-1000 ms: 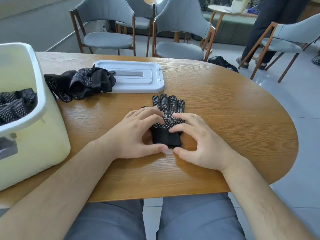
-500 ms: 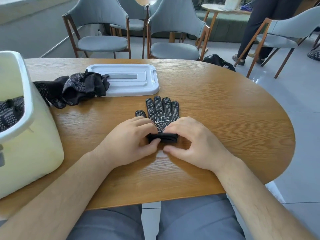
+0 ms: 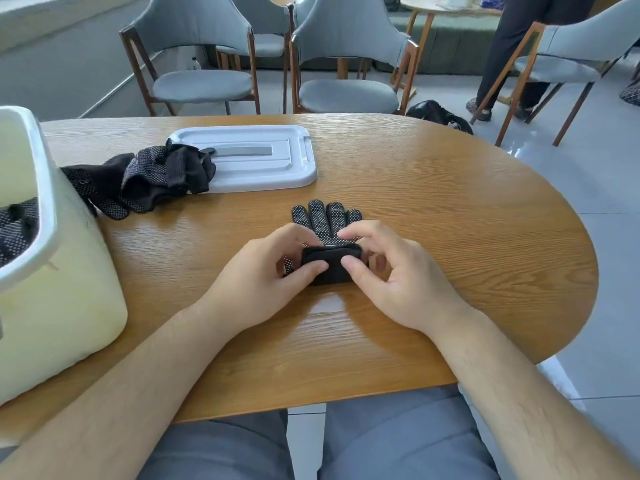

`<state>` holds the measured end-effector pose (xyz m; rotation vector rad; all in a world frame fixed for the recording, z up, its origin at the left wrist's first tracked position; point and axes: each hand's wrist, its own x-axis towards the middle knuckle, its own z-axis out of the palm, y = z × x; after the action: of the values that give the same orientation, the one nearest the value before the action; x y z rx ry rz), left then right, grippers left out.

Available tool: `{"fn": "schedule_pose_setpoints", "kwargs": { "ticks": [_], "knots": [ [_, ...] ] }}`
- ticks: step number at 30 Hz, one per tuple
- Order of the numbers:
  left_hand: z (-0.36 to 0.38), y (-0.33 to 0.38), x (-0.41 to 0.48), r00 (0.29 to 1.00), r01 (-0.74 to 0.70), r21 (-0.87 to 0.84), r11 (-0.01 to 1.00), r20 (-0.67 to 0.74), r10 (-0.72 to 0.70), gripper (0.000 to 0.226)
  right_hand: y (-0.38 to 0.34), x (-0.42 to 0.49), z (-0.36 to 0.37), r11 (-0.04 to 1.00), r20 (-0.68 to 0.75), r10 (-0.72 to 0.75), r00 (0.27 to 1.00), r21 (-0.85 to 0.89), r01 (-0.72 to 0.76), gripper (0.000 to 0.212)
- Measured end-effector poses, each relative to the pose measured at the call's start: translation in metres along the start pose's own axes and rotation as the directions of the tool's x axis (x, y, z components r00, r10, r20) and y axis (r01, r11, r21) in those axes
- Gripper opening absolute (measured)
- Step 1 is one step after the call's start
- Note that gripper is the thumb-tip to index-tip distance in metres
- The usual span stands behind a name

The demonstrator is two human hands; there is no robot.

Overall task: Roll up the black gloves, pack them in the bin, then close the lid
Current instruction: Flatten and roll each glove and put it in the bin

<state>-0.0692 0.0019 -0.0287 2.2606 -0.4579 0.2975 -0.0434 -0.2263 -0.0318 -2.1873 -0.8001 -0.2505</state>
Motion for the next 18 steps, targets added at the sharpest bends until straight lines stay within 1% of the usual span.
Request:
{"fn": "schedule_pose_setpoints", "kwargs": {
  "ticks": [2,4,6,8,10,12,14,16,18],
  "knots": [
    [0.001,0.002,0.001,0.999,0.037,-0.010,0.999,-0.022,-0.037,0.028,0.000,0.001,0.000,1.000,0.006,0.011,1.000,-0.004,-0.011,0.026],
    [0.001,0.001,0.001,0.999,0.026,-0.009,1.000,-0.034,-0.026,0.029,0.001,0.002,0.001,1.000,0.020,0.016,1.000,-0.027,-0.015,0.024],
    [0.002,-0.005,0.001,0.999,-0.036,0.048,0.998,-0.017,0.036,0.020,0.004,0.003,0.004,0.998,0.020,0.007,1.000,-0.061,-0.006,0.017],
    [0.003,-0.010,0.003,0.993,-0.119,0.184,0.976,-0.001,0.121,0.010,0.007,0.004,0.006,0.994,0.008,-0.023,1.000,-0.108,0.024,0.011],
    [0.004,-0.014,0.003,0.981,-0.192,0.288,0.938,0.017,0.196,0.018,0.008,0.003,0.004,0.987,0.038,-0.044,0.998,-0.152,0.049,0.017],
    [-0.001,-0.013,0.001,0.979,-0.202,0.316,0.927,0.061,0.192,0.028,0.007,0.001,0.000,0.980,0.078,-0.040,0.996,-0.193,0.054,0.029],
    [-0.006,-0.012,-0.002,0.979,-0.198,0.355,0.914,0.118,0.166,0.038,0.007,-0.001,-0.003,0.973,0.087,-0.026,0.996,-0.225,0.045,0.037],
    [-0.008,-0.012,-0.002,0.982,-0.175,0.386,0.906,0.130,0.134,0.044,0.008,0.000,-0.002,0.970,0.070,-0.023,0.997,-0.239,0.039,0.037],
    [-0.006,-0.012,0.000,0.988,-0.154,0.415,0.897,0.083,0.131,0.042,0.009,0.001,0.000,0.972,0.046,-0.024,0.999,-0.231,0.034,0.033]
  ]
}}
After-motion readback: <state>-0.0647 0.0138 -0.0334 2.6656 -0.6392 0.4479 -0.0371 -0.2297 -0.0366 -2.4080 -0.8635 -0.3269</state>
